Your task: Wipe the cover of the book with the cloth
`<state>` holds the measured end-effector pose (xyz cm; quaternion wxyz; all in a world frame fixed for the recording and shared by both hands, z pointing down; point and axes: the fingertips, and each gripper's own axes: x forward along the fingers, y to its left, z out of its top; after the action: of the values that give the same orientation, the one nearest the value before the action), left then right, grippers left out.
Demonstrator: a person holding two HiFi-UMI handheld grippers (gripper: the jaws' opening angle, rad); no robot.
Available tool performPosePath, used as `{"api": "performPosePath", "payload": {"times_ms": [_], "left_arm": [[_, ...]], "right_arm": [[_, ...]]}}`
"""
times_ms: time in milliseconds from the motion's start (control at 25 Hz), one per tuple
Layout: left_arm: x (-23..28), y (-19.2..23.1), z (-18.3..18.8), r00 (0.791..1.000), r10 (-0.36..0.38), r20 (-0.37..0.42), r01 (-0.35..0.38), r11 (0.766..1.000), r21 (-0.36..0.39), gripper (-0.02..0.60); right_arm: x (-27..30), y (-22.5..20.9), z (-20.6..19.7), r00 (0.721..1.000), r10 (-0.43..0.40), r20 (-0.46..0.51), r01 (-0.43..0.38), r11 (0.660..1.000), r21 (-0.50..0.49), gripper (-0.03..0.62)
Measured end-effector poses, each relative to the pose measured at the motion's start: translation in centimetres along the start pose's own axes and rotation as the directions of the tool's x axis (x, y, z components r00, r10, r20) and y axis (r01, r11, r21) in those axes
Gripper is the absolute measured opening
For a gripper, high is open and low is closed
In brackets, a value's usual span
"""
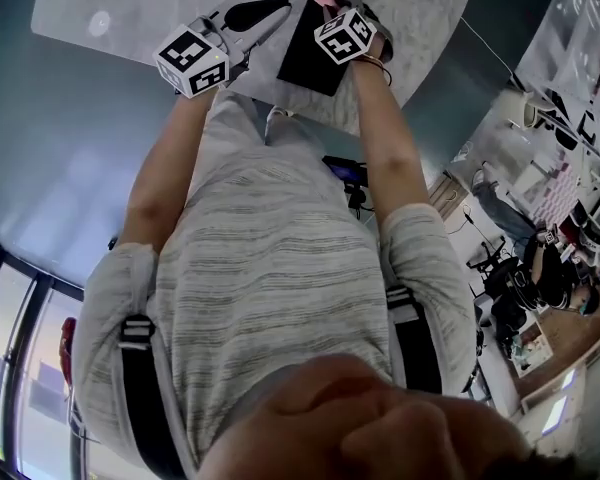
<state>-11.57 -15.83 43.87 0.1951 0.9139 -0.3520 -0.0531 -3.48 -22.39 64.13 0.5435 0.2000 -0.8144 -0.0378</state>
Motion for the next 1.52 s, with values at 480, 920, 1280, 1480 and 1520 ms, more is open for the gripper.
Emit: {"api": "performPosePath", "payload": {"times_ms": [480,920,1280,1480,1520], "left_arm": [[1.1,0.7,-0.7,1.000,-0.008,-0.017,0.008,0.999,-0.036,0.041],[2.2,-0.4,-1.1,1.000,-0.015,-0.016,0.014,1.000,-0.026,0.041],[3.5,-1.5,-2.1,0.999,-0.025,-0.032,0.024,0.999,-0.027,0.043],[4.0,-2.3,-3.1,0.998,-0.036,-0.055,0.035,0.999,-0.026,0.066],[4.2,-2.5,-3.4,0.997,-0.039,-0.060,0.037,0.999,-0.027,0.075]], "right_arm": [[-0.5,4.4,-0.3,0.990,0.129,0.052,-0.129,0.992,0.002,0.063],[-3.1,12.9,-1.1,0.956,0.277,0.092,-0.276,0.961,-0.028,0.063],[-4.9,17.8,-2.3,0.925,0.364,0.113,-0.362,0.931,-0.033,0.063],[-5.8,19.5,-3.1,0.905,0.407,0.127,-0.408,0.913,-0.016,0.063],[-6.1,19.8,-3.4,0.897,0.421,0.134,-0.423,0.906,-0.010,0.063]]}}
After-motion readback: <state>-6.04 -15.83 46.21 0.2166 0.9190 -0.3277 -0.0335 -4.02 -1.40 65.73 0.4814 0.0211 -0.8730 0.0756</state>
